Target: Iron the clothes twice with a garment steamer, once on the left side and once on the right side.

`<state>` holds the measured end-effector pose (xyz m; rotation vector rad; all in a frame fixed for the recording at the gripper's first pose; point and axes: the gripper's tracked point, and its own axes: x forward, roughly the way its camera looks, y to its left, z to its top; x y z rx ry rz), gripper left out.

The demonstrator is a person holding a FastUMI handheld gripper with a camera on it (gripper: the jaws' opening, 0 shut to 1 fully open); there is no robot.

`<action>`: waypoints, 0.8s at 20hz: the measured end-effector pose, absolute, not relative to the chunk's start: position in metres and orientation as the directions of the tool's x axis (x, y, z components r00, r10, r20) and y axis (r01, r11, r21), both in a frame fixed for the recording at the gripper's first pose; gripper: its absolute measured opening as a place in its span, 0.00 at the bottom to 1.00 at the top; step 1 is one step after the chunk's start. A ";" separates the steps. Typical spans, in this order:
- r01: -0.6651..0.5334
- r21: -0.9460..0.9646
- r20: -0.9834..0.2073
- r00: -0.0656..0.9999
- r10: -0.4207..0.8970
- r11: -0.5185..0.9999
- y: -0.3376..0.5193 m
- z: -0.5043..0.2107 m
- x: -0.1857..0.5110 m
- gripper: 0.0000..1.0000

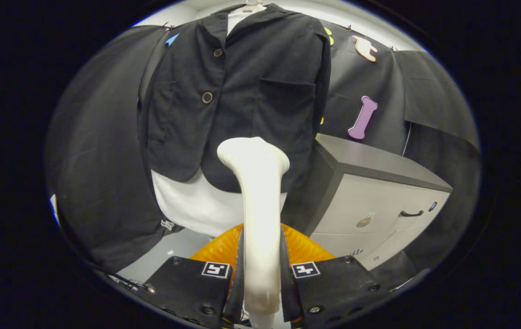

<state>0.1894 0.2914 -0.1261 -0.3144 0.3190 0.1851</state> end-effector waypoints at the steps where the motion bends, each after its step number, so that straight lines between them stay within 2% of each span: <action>1: -0.230 -0.281 -0.342 0.931 0.127 0.932 0.290 -0.132 0.189 0.36; 5: -0.238 -0.310 -0.366 0.924 0.115 0.921 0.290 -0.151 0.191 0.36; 8: -0.235 -0.316 -0.352 0.929 0.116 0.919 0.293 -0.139 0.190 0.36; 16: -0.277 -0.266 -0.091 0.961 0.262 0.923 0.348 0.002 0.159 0.36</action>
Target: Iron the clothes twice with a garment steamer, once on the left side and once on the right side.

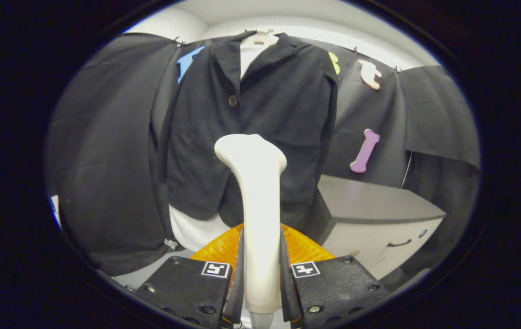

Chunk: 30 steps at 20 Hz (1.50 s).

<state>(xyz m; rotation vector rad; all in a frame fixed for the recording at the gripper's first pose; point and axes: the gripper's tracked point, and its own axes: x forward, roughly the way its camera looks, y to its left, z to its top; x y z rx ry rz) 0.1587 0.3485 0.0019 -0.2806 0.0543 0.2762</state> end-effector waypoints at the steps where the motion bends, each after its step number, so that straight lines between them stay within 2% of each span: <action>1: -0.289 -0.259 -0.052 0.957 0.285 0.922 0.363 0.024 0.160 0.36; 9: -0.332 -0.269 0.287 0.869 0.404 0.904 0.467 0.177 0.167 0.36; 14: -0.342 -0.264 0.417 0.802 0.427 0.902 0.518 0.247 0.177 0.36; 17: -0.298 -0.269 0.491 0.776 0.396 0.916 0.536 0.287 0.185 0.36; 22: -0.193 -0.304 0.548 0.766 0.337 0.933 0.560 0.322 0.214 0.36; 30: -0.198 -0.309 0.487 0.808 0.333 0.930 0.560 0.278 0.227 0.36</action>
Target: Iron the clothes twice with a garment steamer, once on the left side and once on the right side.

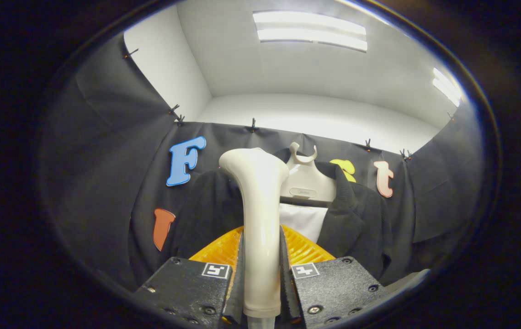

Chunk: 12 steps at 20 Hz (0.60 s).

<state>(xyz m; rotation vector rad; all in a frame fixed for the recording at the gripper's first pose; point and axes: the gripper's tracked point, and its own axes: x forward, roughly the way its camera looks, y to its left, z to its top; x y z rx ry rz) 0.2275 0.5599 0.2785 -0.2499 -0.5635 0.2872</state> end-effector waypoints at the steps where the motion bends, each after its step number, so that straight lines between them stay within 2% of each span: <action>1: -0.198 -0.314 0.480 0.811 0.335 0.929 0.557 0.272 0.224 0.36; 12: -0.213 -0.349 0.352 0.873 0.338 0.913 0.528 0.198 0.218 0.36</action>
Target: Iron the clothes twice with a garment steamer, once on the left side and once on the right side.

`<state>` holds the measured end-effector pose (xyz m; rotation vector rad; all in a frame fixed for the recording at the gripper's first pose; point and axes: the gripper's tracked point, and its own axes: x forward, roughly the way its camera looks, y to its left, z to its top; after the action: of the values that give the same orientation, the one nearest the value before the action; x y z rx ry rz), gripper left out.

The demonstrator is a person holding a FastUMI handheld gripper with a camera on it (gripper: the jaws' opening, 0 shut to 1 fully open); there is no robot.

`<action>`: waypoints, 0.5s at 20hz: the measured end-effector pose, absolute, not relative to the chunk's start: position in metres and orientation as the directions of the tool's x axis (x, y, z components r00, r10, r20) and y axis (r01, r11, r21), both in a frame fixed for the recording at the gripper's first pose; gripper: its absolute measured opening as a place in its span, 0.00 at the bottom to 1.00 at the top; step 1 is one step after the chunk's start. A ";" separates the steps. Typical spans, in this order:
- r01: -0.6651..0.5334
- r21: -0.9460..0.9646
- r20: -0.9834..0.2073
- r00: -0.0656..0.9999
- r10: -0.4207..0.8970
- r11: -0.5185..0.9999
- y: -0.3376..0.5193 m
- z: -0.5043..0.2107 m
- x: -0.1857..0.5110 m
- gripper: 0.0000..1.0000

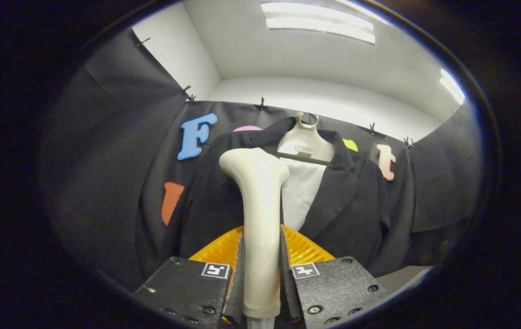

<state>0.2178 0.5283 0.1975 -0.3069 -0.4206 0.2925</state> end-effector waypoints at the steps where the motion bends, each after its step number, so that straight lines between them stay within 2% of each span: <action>1: -0.220 -0.349 0.339 0.877 0.341 0.911 0.527 0.192 0.216 0.36; 10: -0.240 -0.372 0.217 0.917 0.336 0.896 0.502 0.132 0.207 0.36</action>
<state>0.2068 0.5018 0.1319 -0.3475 -0.2816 0.3026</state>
